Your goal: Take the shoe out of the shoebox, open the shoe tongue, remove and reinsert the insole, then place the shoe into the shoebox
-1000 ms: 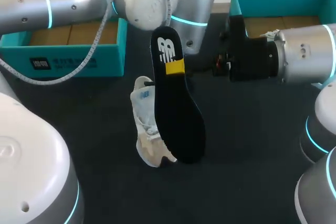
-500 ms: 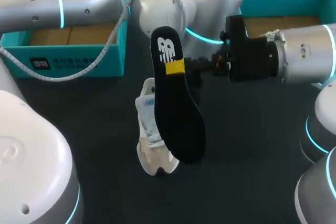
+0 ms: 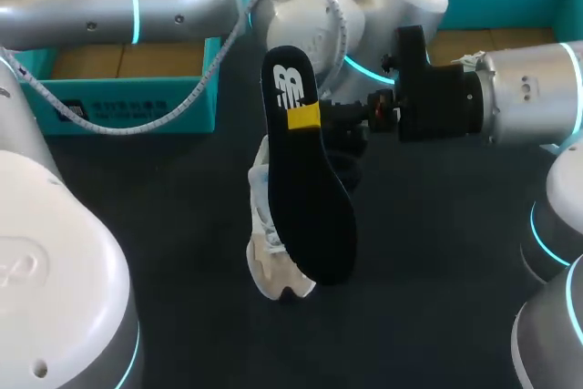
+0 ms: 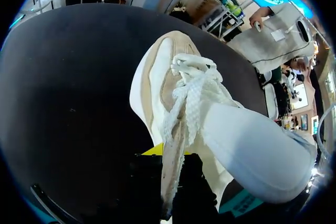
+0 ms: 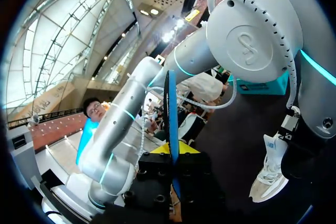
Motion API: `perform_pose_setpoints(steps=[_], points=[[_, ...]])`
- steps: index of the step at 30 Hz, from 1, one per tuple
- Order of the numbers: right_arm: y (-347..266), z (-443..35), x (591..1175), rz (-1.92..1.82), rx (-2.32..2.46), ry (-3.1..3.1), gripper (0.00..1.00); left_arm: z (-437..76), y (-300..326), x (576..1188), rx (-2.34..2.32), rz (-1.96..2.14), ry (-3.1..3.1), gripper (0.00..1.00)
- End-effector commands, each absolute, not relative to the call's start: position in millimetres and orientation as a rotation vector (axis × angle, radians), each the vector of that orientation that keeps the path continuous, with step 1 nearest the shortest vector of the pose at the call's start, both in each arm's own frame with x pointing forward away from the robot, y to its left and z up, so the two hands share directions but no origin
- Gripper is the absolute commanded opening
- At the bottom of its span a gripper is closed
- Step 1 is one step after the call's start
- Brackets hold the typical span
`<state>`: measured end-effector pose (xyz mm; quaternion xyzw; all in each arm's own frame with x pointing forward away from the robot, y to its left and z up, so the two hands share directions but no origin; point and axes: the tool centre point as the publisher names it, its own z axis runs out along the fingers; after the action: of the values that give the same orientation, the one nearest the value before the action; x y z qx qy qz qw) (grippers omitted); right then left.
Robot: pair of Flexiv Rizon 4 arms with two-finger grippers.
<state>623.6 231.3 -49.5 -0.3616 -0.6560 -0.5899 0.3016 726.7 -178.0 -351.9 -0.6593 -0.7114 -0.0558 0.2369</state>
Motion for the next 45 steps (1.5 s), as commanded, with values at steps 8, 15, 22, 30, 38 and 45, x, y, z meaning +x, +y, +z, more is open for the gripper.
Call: perform_pose_setpoints(steps=[8, 15, 22, 30, 38, 45], points=[[236.1, -49.7, 623.6, -1.564, -0.965, -1.741, 0.00, -364.8, -191.7, 729.9, -1.797, -0.179, -1.926, 0.00], [236.1, -49.7, 623.6, -1.564, -0.965, -1.741, 0.00, -369.5, -193.2, 727.8, -1.790, -0.185, -1.924, 0.00], [236.1, -49.7, 623.6, -1.564, -0.965, -1.741, 0.00, -373.4, -193.3, 726.8, -1.784, -0.198, -1.929, 0.00], [236.1, -49.7, 623.6, -1.564, -0.965, -1.741, 0.00, -383.5, -196.1, 727.2, -1.752, -0.222, -1.944, 0.00], [236.1, -49.7, 623.6, -1.564, -0.965, -1.741, 0.00, -393.5, -198.3, 727.8, -1.730, -0.239, -1.938, 0.00], [236.1, -49.7, 623.6, -1.564, -0.965, -1.741, 0.00, -385.7, -195.5, 728.0, -1.735, -0.193, -1.943, 1.00]])
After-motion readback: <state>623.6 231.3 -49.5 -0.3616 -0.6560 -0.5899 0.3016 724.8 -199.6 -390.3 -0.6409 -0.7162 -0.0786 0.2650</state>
